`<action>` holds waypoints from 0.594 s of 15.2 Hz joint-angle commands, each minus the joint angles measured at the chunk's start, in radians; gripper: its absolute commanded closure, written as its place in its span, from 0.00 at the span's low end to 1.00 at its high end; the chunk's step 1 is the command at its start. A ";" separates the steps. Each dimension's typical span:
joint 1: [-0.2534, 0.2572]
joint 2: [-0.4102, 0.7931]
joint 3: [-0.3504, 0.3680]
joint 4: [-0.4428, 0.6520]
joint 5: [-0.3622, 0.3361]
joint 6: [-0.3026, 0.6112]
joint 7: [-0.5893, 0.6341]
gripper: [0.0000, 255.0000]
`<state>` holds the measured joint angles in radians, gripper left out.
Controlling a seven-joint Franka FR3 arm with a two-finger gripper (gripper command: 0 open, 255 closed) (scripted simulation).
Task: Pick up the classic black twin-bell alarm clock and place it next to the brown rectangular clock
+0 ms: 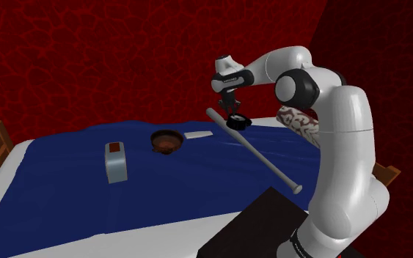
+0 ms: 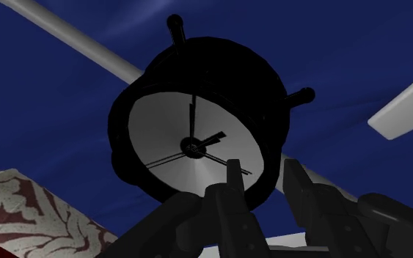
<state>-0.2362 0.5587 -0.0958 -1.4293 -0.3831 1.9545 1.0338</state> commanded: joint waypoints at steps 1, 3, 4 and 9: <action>0.031 -0.034 0.008 -0.043 -0.006 -0.005 0.039 1.00; 0.061 -0.061 0.018 -0.082 -0.012 -0.010 0.080 1.00; 0.076 -0.073 0.023 -0.100 -0.014 -0.013 0.100 1.00; 0.149 -0.121 0.052 -0.164 -0.020 -0.036 0.200 1.00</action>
<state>-0.1009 0.4467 -0.0489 -1.5810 -0.4021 1.9228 1.2137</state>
